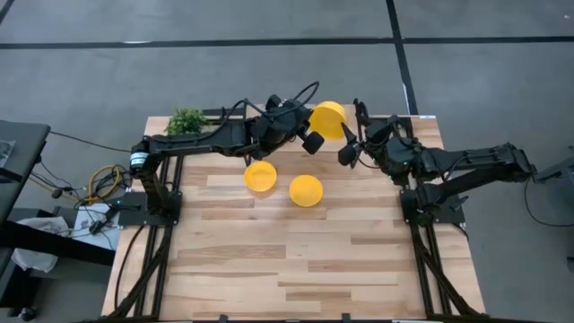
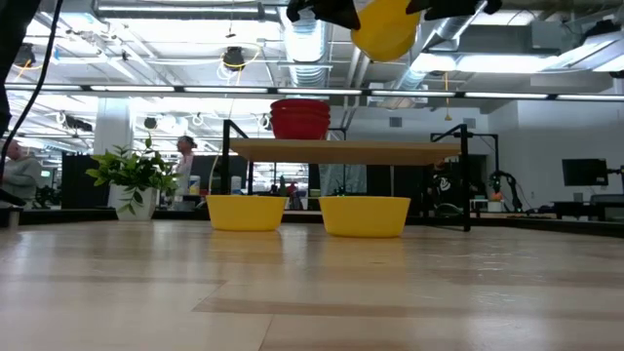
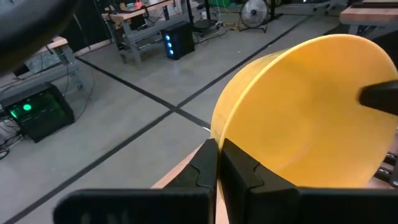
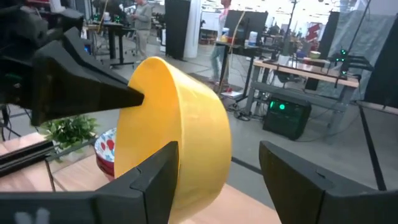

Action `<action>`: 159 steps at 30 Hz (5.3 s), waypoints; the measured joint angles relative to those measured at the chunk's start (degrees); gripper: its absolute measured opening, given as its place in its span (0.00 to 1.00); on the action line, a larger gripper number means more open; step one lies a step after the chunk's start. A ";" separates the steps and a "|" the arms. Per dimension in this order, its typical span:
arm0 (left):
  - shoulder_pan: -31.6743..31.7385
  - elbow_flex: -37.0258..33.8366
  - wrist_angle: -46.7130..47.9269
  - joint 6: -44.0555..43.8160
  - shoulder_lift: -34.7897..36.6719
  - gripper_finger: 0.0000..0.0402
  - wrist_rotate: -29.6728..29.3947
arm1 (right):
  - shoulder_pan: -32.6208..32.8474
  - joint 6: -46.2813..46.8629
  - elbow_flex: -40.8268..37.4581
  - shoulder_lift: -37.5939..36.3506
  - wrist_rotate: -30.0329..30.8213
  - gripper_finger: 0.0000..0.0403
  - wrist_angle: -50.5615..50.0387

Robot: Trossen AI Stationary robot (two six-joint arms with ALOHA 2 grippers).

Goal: Pick & Place Mini bowls
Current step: Put the bottom yellow bowl on the shelf

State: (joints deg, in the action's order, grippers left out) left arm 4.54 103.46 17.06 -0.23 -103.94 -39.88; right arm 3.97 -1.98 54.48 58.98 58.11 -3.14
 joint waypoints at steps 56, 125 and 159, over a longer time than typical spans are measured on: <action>-3.18 0.04 2.47 3.00 8.66 0.59 -0.10 | -6.39 5.87 0.67 0.26 -11.92 0.00 -10.84; -20.63 -43.32 3.46 -20.59 37.92 0.60 2.25 | -45.76 0.33 39.12 37.81 -64.31 0.00 -55.98; -20.63 -43.25 2.31 -20.61 37.90 0.60 3.49 | -46.86 -0.20 39.12 39.74 -64.15 0.00 -53.83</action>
State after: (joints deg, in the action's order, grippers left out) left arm -16.10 60.20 19.36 -20.84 -66.04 -36.39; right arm -42.89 -2.17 93.60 98.72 -6.04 -56.97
